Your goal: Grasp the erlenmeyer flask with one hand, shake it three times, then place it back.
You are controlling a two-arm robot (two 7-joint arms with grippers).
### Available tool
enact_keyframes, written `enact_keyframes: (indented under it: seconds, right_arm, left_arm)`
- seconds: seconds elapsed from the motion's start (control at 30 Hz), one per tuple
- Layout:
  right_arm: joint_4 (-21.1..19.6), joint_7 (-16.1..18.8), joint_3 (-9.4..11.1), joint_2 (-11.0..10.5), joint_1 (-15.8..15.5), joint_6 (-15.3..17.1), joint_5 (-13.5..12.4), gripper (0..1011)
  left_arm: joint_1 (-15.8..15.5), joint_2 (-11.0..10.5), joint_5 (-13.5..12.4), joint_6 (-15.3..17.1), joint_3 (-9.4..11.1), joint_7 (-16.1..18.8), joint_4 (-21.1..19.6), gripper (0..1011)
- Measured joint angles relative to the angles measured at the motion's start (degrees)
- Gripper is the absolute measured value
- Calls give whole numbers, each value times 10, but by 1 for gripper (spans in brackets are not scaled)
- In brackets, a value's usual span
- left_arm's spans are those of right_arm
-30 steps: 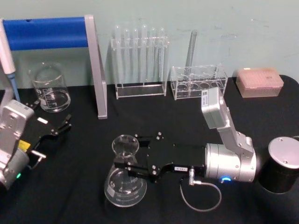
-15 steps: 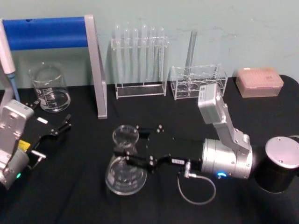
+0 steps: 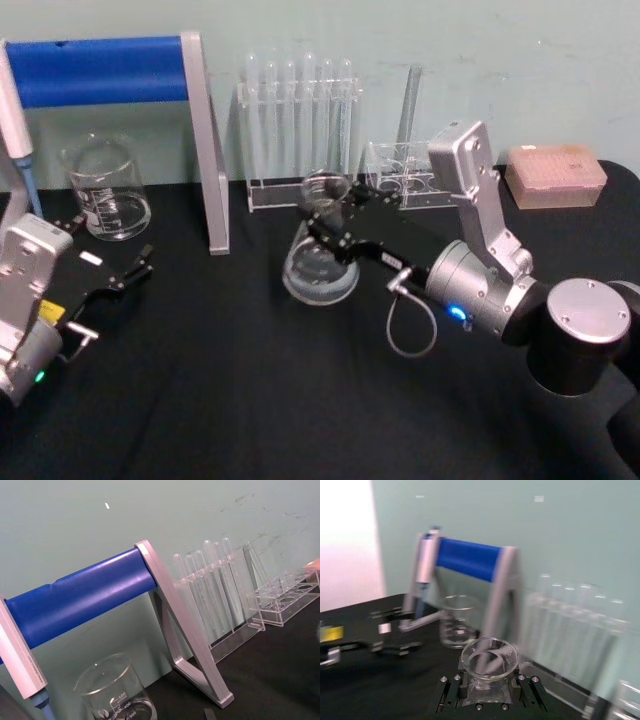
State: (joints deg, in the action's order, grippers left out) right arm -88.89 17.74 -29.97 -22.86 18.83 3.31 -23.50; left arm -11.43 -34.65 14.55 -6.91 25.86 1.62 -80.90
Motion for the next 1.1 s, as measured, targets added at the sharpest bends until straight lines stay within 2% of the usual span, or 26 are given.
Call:
enact_keyframes:
  seconds: [0.03, 0.33, 0.57, 0.83, 0.97, 1.1]
  right_arm:
    - [5, -17, 7, 7, 0, 3, 5, 453]
    - [37, -89, 43, 44, 5, 19, 26, 453]
    - [45, -105, 57, 58, 5, 25, 37, 453]
    - [39, -92, 63, 63, 0, 30, 40, 453]
    - [24, -58, 60, 58, -7, 31, 37, 453]
    - [5, -11, 50, 43, -16, 32, 33, 453]
  left_arm:
    - [0, 0, 0, 0, 0, 0, 0, 1001]
    - [0, 0, 0, 0, 0, 0, 0, 1001]
    - [0, 0, 0, 0, 0, 0, 0, 1001]
    - [0, 0, 0, 0, 0, 0, 0, 1001]
    - [0, 0, 0, 0, 0, 0, 0, 1001]
    - [0, 0, 0, 0, 0, 0, 0, 1001]
